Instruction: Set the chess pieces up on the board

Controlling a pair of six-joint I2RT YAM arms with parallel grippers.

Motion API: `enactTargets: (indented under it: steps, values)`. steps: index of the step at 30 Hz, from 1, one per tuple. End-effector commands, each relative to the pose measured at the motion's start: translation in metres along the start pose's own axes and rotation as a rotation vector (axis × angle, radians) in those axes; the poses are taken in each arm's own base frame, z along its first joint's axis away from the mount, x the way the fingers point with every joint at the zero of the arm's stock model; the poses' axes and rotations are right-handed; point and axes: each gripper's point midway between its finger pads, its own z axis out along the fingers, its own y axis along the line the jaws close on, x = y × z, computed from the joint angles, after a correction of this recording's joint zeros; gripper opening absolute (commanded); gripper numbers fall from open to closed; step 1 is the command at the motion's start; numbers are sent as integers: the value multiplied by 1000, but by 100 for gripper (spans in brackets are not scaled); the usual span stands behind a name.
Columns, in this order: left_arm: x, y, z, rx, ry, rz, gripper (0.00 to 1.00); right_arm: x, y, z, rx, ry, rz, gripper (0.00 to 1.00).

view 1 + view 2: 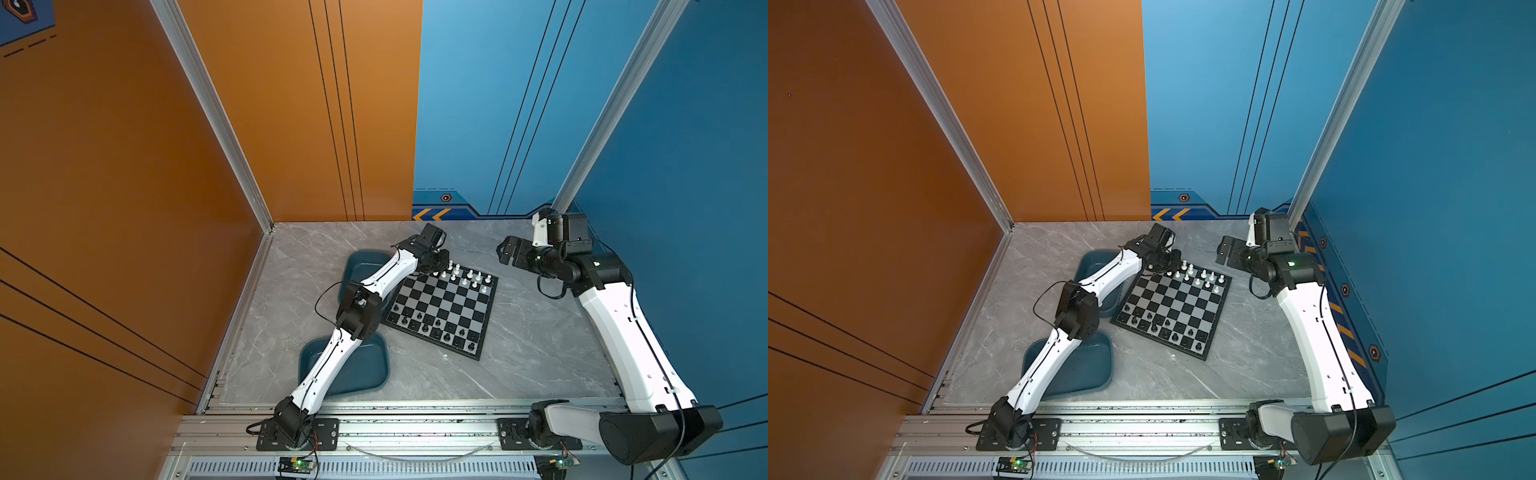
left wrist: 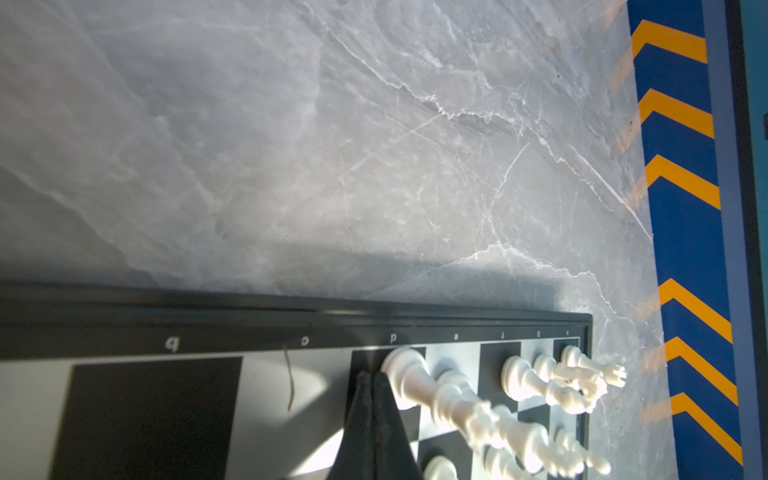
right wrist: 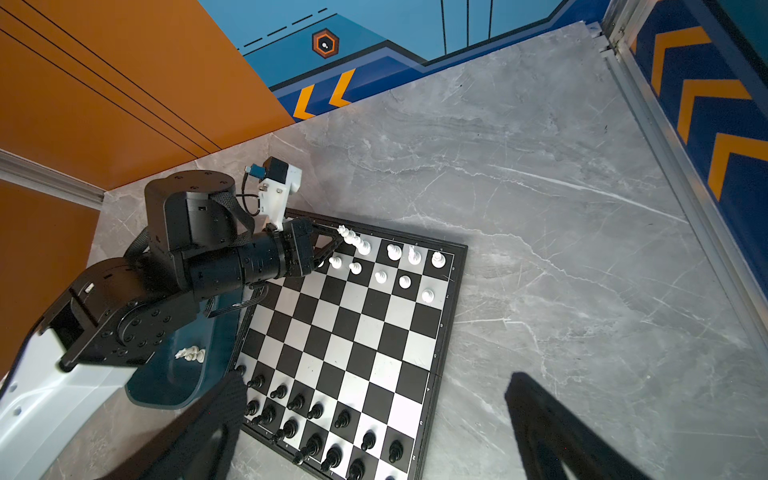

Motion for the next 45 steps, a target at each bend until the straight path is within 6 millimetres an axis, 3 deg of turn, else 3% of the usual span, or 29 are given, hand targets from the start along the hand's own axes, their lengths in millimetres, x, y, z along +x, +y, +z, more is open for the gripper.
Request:
enactTargets:
  steps: [1, 11, 19, 28, 33, 39, 41, 45]
  values:
    - [8, 4, 11, 15, 31, -14, 0, -4, 0, -5, 0, -4, 4, 100]
    - [-6, 22, -3, -42, -3, -22, 0, -4, 0, -3, -3, -6, 12, 100]
    - [-33, 27, -30, -67, -67, -4, 5, -7, 4, 3, -23, -11, 22, 100]
    - [-66, -10, -69, 19, -156, 60, 9, -9, 18, 23, -59, 15, 15, 100]
    - [-91, -28, -112, 43, -235, 99, 9, -13, 28, 32, -76, 12, 3, 100]
    - [-109, -34, -177, 50, -296, 103, 10, -12, 41, 47, -97, 34, -9, 100]
    - [-111, -26, -205, 13, -323, 88, 11, -14, 49, 52, -112, 40, -19, 100]
    - [-88, 31, -259, -162, -302, 1, 20, -17, 68, 62, -137, 61, -52, 100]
